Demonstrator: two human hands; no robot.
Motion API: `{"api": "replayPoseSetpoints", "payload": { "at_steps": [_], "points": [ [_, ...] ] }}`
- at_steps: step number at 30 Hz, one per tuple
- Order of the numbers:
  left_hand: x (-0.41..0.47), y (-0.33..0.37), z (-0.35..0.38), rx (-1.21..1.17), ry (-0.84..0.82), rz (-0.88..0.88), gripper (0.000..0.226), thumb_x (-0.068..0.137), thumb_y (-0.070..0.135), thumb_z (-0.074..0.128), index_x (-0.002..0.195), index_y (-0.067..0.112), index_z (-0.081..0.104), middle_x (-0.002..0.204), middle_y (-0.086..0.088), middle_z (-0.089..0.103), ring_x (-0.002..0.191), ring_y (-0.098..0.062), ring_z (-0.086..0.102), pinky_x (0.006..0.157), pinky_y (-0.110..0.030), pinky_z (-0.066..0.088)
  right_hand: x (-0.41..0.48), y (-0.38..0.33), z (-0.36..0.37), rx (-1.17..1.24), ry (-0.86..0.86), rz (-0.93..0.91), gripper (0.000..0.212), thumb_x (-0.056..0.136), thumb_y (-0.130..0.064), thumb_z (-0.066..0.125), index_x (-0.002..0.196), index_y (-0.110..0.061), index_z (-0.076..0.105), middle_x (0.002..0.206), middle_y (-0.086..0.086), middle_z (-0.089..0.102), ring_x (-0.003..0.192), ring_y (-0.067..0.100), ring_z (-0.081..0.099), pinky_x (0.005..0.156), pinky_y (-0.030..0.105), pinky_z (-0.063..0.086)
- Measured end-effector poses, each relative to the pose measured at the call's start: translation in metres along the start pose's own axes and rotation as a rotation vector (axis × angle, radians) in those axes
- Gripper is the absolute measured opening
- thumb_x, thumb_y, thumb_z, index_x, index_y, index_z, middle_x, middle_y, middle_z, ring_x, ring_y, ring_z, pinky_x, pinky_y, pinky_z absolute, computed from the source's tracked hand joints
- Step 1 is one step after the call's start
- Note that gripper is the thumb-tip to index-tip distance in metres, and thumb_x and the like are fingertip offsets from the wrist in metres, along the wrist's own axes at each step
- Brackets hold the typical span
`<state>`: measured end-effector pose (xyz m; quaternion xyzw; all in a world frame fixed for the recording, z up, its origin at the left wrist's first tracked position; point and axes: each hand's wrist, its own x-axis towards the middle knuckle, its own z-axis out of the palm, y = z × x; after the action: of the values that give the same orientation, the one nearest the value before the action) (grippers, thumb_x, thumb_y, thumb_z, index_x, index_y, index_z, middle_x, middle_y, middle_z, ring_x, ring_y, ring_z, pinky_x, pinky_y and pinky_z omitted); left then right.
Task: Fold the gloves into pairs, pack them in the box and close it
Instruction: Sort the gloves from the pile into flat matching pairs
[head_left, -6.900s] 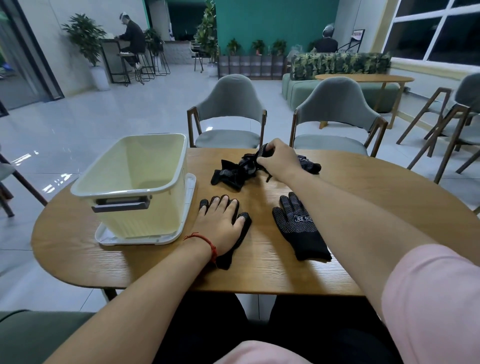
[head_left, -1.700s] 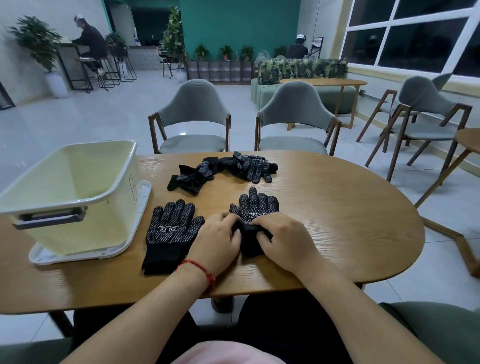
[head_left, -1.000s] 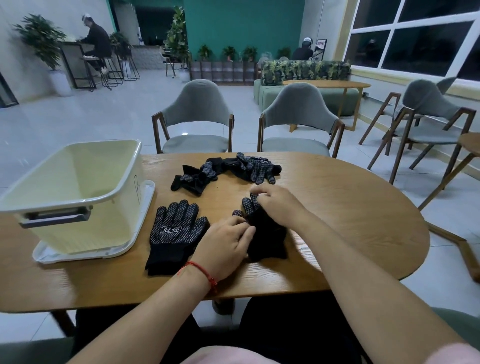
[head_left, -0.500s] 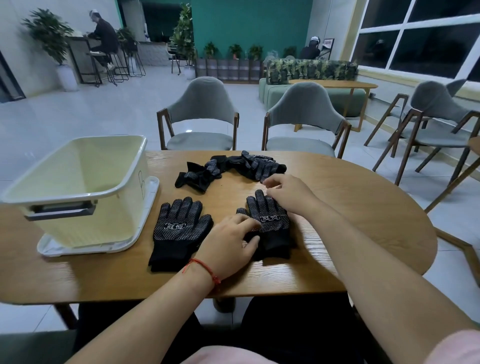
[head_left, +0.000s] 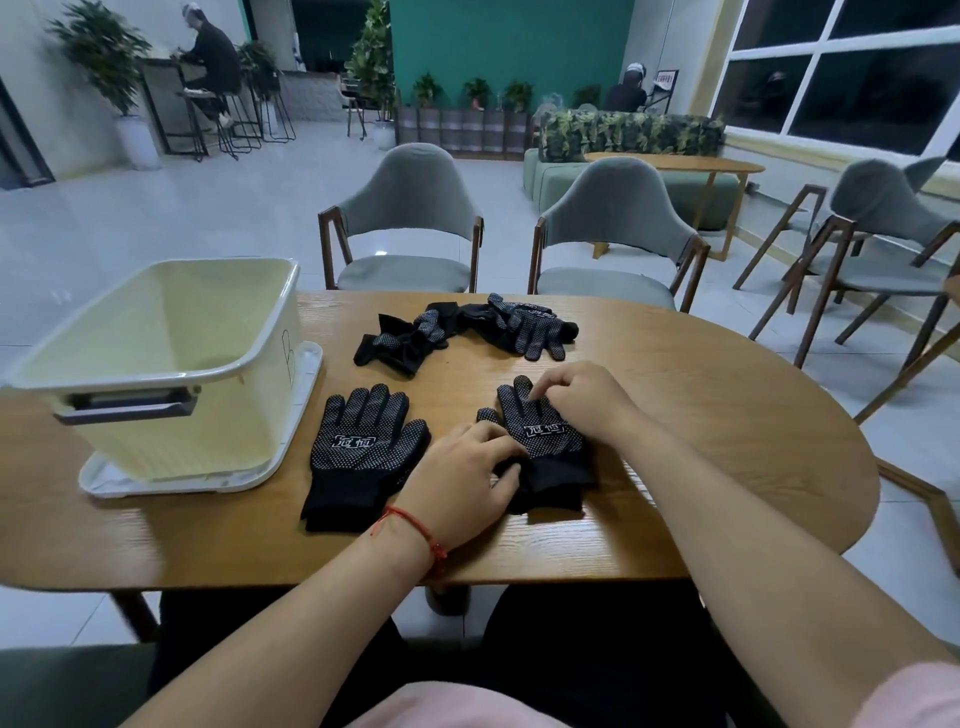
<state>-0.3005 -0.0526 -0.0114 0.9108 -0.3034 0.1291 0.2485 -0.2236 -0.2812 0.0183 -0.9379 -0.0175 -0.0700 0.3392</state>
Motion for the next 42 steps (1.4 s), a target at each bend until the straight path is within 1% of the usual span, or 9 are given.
{"api": "replayPoseSetpoints", "payload": {
  "at_steps": [4,8,15,20,25,33,36,39,42],
  "points": [
    [0.000,0.000,0.001,-0.006,0.006,-0.009,0.034,0.096,0.046,0.050,0.120,0.035,0.072,0.124,0.013,0.063,0.118,-0.014,0.055,0.103,-0.042,0.049,0.002,-0.002,0.002,-0.040,0.007,-0.027,0.030,0.077,-0.024,0.054,0.075,-0.042,0.078,0.101,-0.012,0.071,0.098,0.012,0.062,0.093,0.034,0.050],
    [0.001,0.000,0.001,-0.012,0.004,-0.003,0.033,0.096,0.045,0.051,0.120,0.034,0.071,0.124,0.013,0.063,0.118,-0.013,0.055,0.103,-0.041,0.049,0.007,0.000,0.007,-0.044,0.011,-0.047,0.027,0.087,-0.025,0.062,0.100,-0.044,0.076,0.111,-0.016,0.070,0.104,0.009,0.062,0.096,0.031,0.050],
    [0.000,-0.003,-0.001,-0.084,0.048,-0.013,0.019,0.101,0.028,0.064,0.115,0.028,0.077,0.120,0.011,0.066,0.114,-0.013,0.058,0.101,-0.035,0.049,0.004,0.010,0.020,-0.077,0.085,-0.122,0.031,0.094,-0.021,0.065,0.120,-0.029,0.078,0.123,-0.006,0.075,0.117,0.020,0.065,0.105,0.040,0.051],
    [-0.001,-0.001,-0.005,-0.107,0.088,-0.033,0.019,0.104,0.024,0.061,0.117,0.025,0.075,0.122,0.009,0.064,0.114,-0.013,0.055,0.099,-0.027,0.047,-0.001,0.012,0.024,-0.065,0.135,-0.079,0.035,0.092,-0.027,0.058,0.122,-0.031,0.077,0.125,-0.007,0.073,0.121,0.023,0.062,0.107,0.043,0.050],
    [-0.002,0.000,-0.003,-0.102,0.097,-0.069,0.016,0.102,0.022,0.060,0.114,0.025,0.071,0.117,0.006,0.064,0.110,-0.017,0.058,0.097,-0.034,0.051,-0.001,0.015,0.028,-0.120,0.095,-0.072,0.044,0.091,-0.044,0.049,0.124,-0.034,0.075,0.128,-0.012,0.073,0.123,0.020,0.062,0.108,0.047,0.051],
    [-0.003,0.002,-0.003,-0.062,0.089,-0.126,0.019,0.097,0.020,0.058,0.114,0.024,0.065,0.113,0.005,0.061,0.107,-0.017,0.057,0.096,-0.031,0.049,-0.030,0.011,0.016,0.084,0.286,-0.186,0.017,0.097,-0.022,0.068,0.107,-0.030,0.078,0.117,-0.013,0.072,0.117,0.017,0.061,0.107,0.040,0.047],
    [-0.004,0.000,-0.006,-0.099,0.080,-0.104,0.023,0.092,0.017,0.060,0.112,0.028,0.062,0.113,0.009,0.059,0.108,-0.013,0.055,0.095,-0.029,0.048,-0.059,0.006,0.005,0.156,0.245,-0.249,0.013,0.094,-0.022,0.073,0.101,-0.031,0.079,0.111,-0.016,0.072,0.115,0.013,0.063,0.105,0.043,0.049],
    [-0.004,-0.004,-0.010,-0.173,0.054,-0.067,0.021,0.088,0.024,0.062,0.106,0.033,0.058,0.109,0.014,0.055,0.107,-0.010,0.054,0.097,-0.033,0.050,-0.094,0.001,-0.005,0.254,0.066,-0.375,0.013,0.090,-0.020,0.078,0.100,-0.029,0.080,0.112,-0.012,0.072,0.118,0.018,0.065,0.106,0.041,0.049],
    [-0.003,-0.006,-0.010,-0.180,0.028,-0.041,0.020,0.086,0.027,0.063,0.103,0.035,0.056,0.105,0.016,0.054,0.103,-0.007,0.054,0.094,-0.036,0.051,-0.113,0.002,-0.004,0.136,-0.073,-0.490,0.020,0.086,-0.020,0.087,0.105,-0.026,0.081,0.118,-0.015,0.071,0.122,0.016,0.063,0.107,0.034,0.048]
  ]
}}
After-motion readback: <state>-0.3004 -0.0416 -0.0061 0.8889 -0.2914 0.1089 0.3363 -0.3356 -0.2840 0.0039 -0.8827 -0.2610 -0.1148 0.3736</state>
